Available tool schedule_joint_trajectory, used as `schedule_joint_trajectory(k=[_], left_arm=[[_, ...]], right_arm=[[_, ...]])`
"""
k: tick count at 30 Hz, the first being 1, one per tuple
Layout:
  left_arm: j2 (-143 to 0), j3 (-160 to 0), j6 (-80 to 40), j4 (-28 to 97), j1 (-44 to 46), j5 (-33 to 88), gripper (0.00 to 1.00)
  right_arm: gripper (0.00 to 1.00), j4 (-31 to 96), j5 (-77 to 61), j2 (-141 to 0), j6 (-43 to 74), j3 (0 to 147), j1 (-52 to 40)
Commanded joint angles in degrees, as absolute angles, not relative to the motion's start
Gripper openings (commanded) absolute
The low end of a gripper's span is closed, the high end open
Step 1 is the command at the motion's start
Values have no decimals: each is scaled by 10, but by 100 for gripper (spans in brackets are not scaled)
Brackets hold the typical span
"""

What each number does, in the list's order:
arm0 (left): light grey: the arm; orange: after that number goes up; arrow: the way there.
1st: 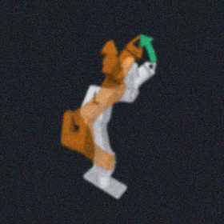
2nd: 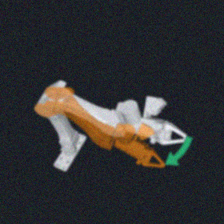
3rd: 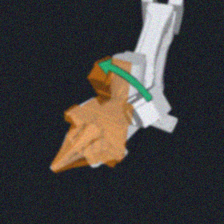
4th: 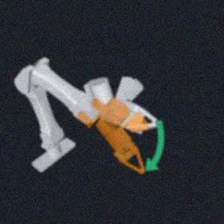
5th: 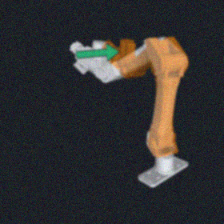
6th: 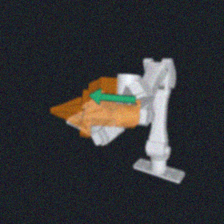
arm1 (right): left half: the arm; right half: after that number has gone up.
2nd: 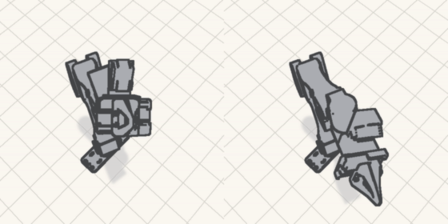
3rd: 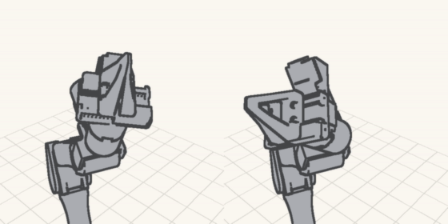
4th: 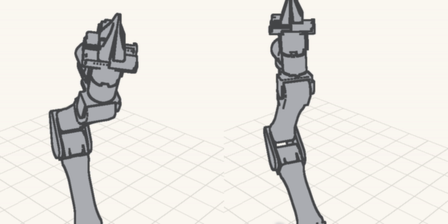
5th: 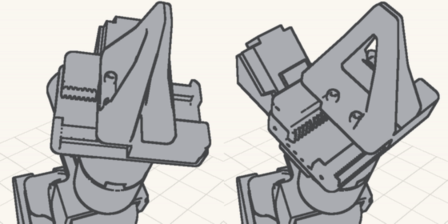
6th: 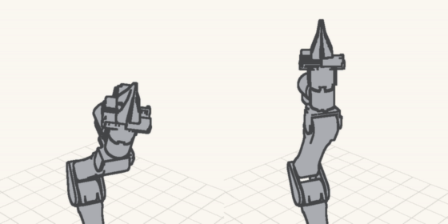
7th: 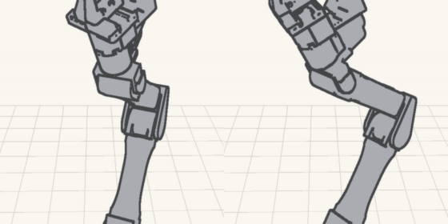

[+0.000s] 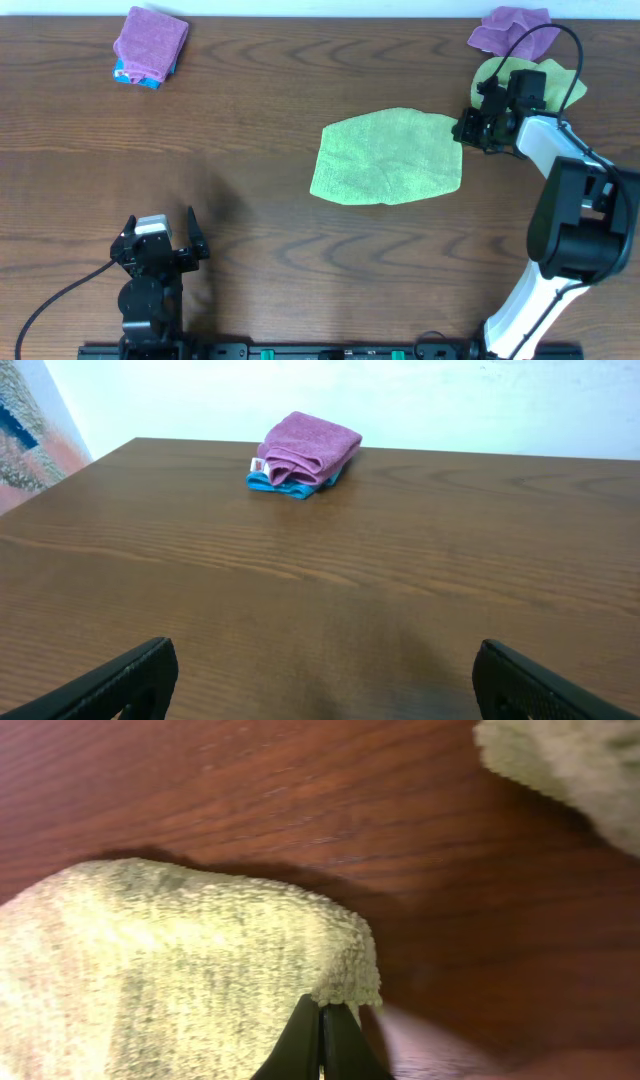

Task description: Fold the cloth

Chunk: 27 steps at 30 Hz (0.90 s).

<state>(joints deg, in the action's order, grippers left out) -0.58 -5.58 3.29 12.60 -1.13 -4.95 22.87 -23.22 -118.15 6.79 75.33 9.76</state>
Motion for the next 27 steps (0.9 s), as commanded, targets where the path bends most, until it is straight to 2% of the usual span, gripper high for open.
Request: schedule_joint_trajectory(k=[1, 6, 12, 17, 22, 27], left_arm=[[-3, -40, 41, 130, -15, -60, 95], [-3, -40, 41, 130, -15, -60, 95], [-3, -40, 41, 130, -15, -60, 95], [-3, -40, 41, 130, -15, -60, 95], [-3, -40, 41, 130, -15, -60, 95], [-3, -40, 41, 130, -15, -60, 95]], right_arm=[[1, 244, -286, -1185, 68, 780, 101], [1, 364, -284, -1184, 45, 901, 98], [1, 524, -205, -1184, 14, 1102, 89], [1, 594, -169, -1184, 1, 1226, 62], [1, 643, -175, -1184, 1, 1266, -13], [1, 703, -204, -1184, -14, 1265, -147]])
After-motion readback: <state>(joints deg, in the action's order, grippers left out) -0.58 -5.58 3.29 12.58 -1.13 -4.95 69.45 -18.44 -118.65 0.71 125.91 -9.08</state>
